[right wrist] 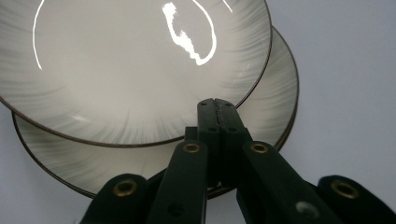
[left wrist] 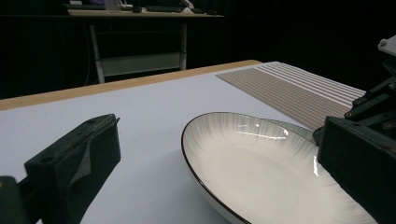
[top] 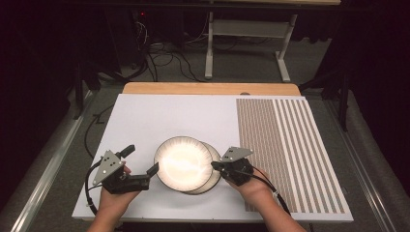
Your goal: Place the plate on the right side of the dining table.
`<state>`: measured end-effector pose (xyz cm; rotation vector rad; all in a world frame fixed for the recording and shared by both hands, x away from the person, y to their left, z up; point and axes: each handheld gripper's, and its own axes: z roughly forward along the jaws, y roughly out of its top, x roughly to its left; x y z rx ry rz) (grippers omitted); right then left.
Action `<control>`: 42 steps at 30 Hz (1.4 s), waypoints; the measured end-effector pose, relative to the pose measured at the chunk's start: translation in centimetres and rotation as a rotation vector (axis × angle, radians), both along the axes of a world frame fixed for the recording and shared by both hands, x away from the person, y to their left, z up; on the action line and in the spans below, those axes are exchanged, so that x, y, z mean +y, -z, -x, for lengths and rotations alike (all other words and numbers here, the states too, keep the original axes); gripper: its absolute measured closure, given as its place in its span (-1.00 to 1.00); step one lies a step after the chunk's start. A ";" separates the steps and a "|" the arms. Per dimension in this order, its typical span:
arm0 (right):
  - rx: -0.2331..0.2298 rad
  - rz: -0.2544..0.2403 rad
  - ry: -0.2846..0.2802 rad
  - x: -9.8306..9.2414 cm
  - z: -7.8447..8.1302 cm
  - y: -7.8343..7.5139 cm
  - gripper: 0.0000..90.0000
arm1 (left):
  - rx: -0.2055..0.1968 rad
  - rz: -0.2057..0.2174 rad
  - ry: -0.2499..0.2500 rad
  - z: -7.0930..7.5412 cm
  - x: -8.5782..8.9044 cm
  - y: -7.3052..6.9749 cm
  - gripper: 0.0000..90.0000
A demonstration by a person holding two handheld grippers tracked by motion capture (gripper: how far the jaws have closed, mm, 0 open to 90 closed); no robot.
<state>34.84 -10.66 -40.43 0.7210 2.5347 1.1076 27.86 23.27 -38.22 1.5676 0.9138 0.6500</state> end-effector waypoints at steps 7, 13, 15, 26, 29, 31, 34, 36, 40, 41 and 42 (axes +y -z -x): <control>-0.007 0.013 -0.030 1.0 0.2 0.2 1.00 | 0.009 0.000 -0.004 0.0 0.0 0.0 -0.99; -0.002 0.013 -0.036 1.4 0.2 0.3 1.00 | 0.073 -0.008 -0.008 -0.6 -0.3 0.4 -0.99; 0.000 0.010 -0.040 1.5 0.2 0.4 1.00 | 0.097 -0.021 -0.012 -0.8 -0.5 0.5 -0.99; 0.000 0.012 -0.046 1.8 0.2 0.6 1.00 | 0.292 -0.034 0.022 -2.6 -1.5 2.0 -0.99; 0.001 0.012 -0.045 1.8 0.2 0.6 1.00 | 0.355 -0.039 0.039 -3.0 -1.8 2.3 -0.98; -0.002 0.013 -0.040 1.9 0.2 0.6 1.00 | 0.390 -0.039 0.047 -3.2 -2.0 2.5 -0.98; -0.009 0.015 -0.043 1.9 0.2 0.6 1.00 | 0.420 -0.048 0.054 -3.3 -2.2 2.7 -0.98; -0.008 0.016 -0.044 1.9 0.2 0.6 1.00 | 0.470 -0.019 0.073 -3.6 -2.5 2.9 -0.98; -0.009 0.017 -0.042 1.9 0.2 0.6 1.00 | 0.513 -0.004 0.077 -3.7 -2.7 3.1 -0.84; -0.019 0.019 -0.046 1.9 0.2 0.6 1.00 | 0.547 -0.007 0.072 -3.8 -2.7 3.0 -0.79; -0.019 0.023 -0.046 1.9 0.2 0.6 1.00 | 0.560 0.005 0.071 -3.9 -2.6 2.9 -0.76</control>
